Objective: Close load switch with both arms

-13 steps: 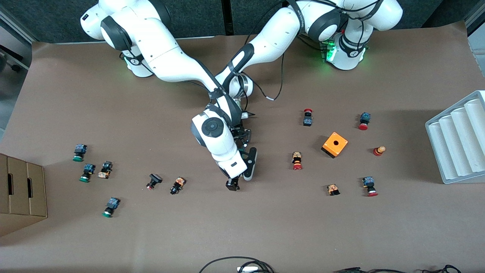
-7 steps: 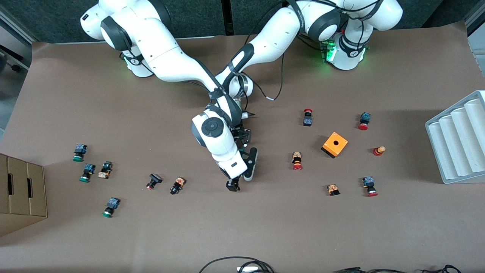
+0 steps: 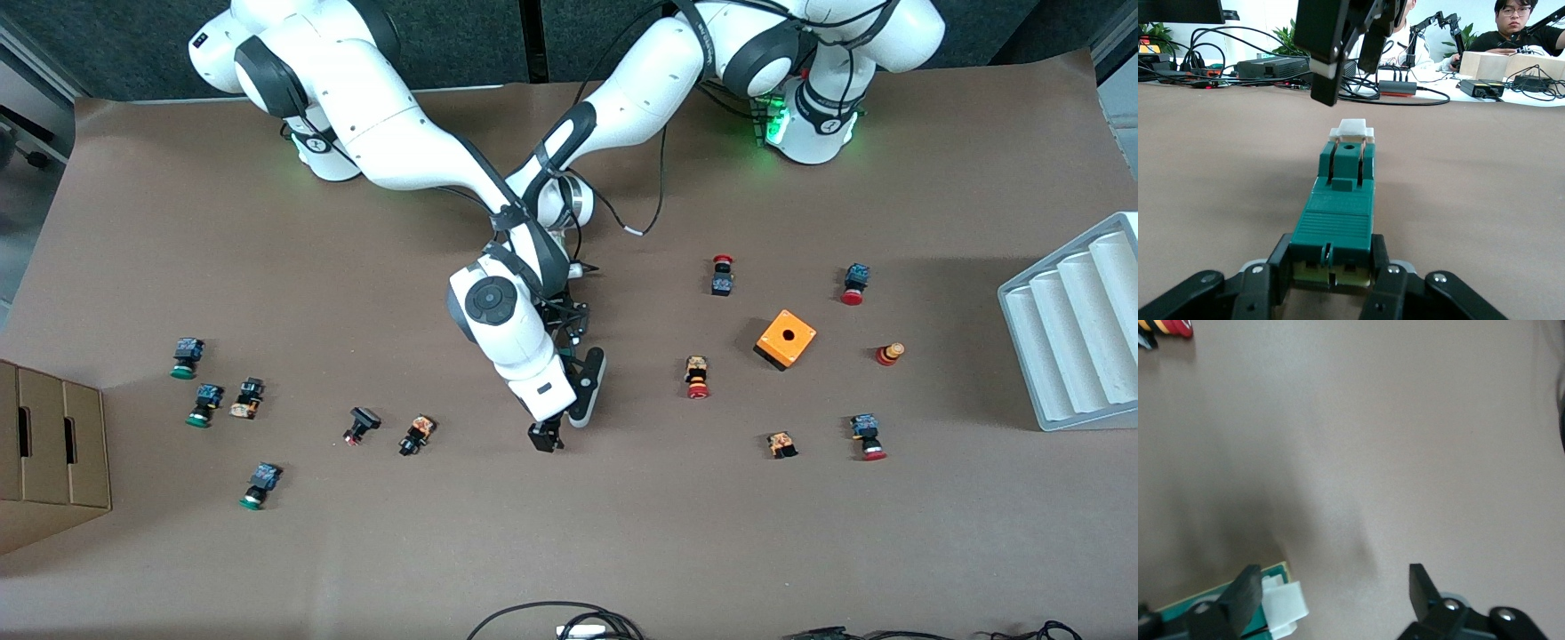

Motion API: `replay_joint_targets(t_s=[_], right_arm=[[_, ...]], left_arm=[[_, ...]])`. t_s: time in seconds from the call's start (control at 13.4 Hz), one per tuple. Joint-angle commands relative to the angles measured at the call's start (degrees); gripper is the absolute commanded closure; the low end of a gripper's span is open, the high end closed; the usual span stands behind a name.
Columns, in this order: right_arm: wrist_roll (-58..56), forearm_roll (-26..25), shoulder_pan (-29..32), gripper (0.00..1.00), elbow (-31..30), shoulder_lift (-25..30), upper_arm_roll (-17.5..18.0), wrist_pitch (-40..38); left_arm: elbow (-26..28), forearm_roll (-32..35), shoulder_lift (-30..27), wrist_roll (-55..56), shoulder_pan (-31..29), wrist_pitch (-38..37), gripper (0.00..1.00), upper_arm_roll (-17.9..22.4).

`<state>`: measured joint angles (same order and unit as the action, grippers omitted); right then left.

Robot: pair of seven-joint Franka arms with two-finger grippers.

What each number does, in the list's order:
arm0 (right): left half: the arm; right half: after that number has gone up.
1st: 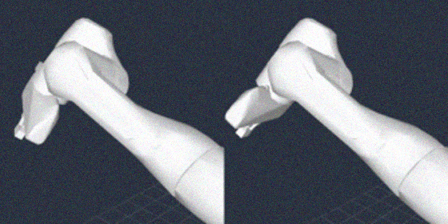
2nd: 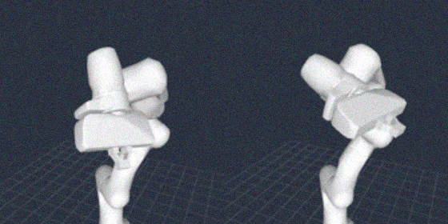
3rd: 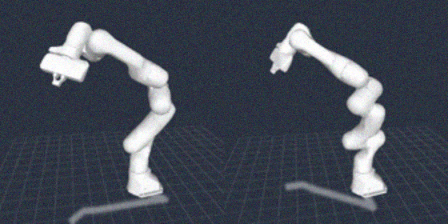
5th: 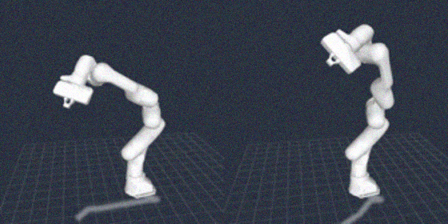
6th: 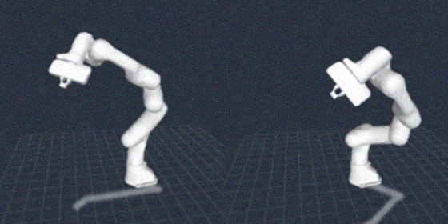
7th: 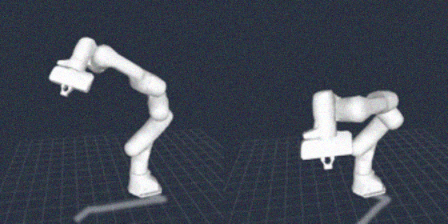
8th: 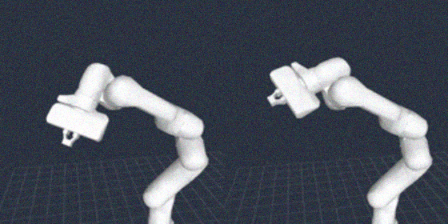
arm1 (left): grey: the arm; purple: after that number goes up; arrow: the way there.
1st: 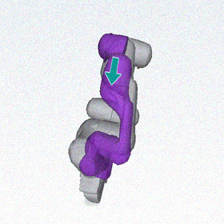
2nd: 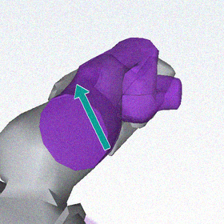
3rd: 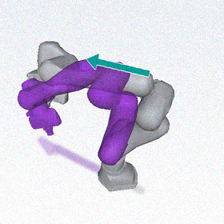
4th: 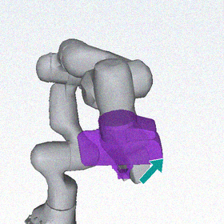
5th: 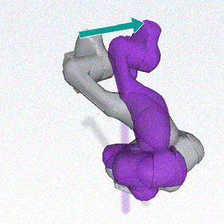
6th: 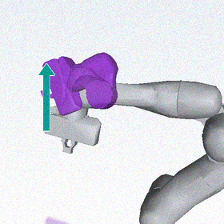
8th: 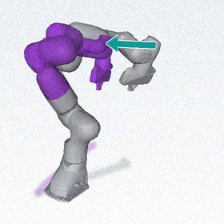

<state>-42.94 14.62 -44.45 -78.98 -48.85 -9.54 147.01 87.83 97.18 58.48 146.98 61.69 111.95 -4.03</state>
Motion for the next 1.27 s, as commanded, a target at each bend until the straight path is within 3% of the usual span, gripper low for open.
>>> replay_joint_targets(t_s=[0.0, 0.52, 1.2], right_arm=[[0.2, 4.1, 0.3, 0.0, -0.2, 3.4, -0.1, -5.7], [8.7, 5.2, 3.1, 0.0, -0.5, 11.6, -0.1, -18.7], [12.7, 5.1, 11.7, 0.0, -0.6, 21.7, 0.0, -37.0]], left_arm=[[-1.1, 0.0, 1.4, 0.8, 0.1, 0.6, 0.57, 0.5], [-1.1, 0.0, 1.4, 0.8, 0.1, 0.6, 0.57, 0.5], [-1.1, 0.0, 1.3, 0.7, 0.1, 0.6, 0.57, 0.5]])
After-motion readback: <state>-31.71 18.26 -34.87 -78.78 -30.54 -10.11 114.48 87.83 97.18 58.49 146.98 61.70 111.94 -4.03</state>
